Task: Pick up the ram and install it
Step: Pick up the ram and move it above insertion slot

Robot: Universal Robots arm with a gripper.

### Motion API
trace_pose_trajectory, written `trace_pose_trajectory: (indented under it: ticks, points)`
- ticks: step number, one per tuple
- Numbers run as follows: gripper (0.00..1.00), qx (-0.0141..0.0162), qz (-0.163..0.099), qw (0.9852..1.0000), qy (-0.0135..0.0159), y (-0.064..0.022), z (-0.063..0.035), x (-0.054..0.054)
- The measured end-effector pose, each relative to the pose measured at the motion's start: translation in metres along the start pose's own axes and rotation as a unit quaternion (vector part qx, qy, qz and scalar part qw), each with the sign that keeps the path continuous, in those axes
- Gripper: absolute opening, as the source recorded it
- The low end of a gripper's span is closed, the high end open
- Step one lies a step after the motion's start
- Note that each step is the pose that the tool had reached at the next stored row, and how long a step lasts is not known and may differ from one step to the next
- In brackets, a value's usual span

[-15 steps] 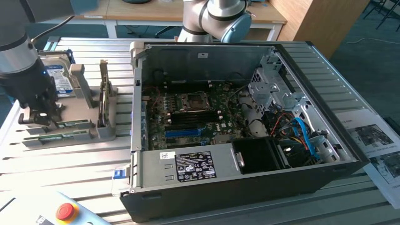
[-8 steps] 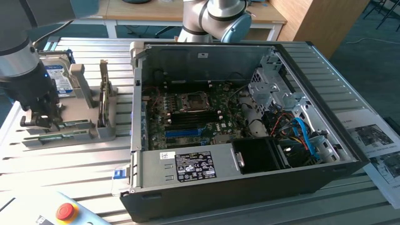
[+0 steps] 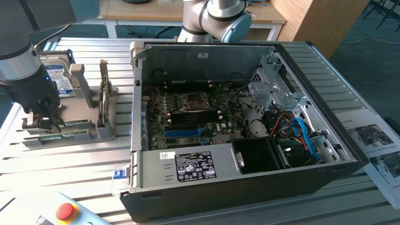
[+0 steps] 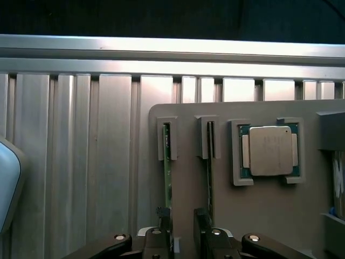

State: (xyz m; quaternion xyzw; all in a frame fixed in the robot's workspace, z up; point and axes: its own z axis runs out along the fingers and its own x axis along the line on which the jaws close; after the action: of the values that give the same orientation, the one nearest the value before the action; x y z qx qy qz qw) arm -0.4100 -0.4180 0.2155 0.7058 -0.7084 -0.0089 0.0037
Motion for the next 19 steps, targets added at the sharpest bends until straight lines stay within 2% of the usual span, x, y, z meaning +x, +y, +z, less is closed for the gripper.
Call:
trace_pose_trajectory:
  ticks: [6, 11, 19]
  points:
    - [0.31, 0.0, 0.0, 1.0, 0.0001, -0.0001, 0.006, 0.0005]
    - [0.31, 0.0001, 0.0, 1.0, 0.0001, -0.0004, 0.0064, 0.0005]
    - [0.31, -0.0002, -0.029, 0.9996, 0.0006, -0.0014, 0.0063, 0.0005]
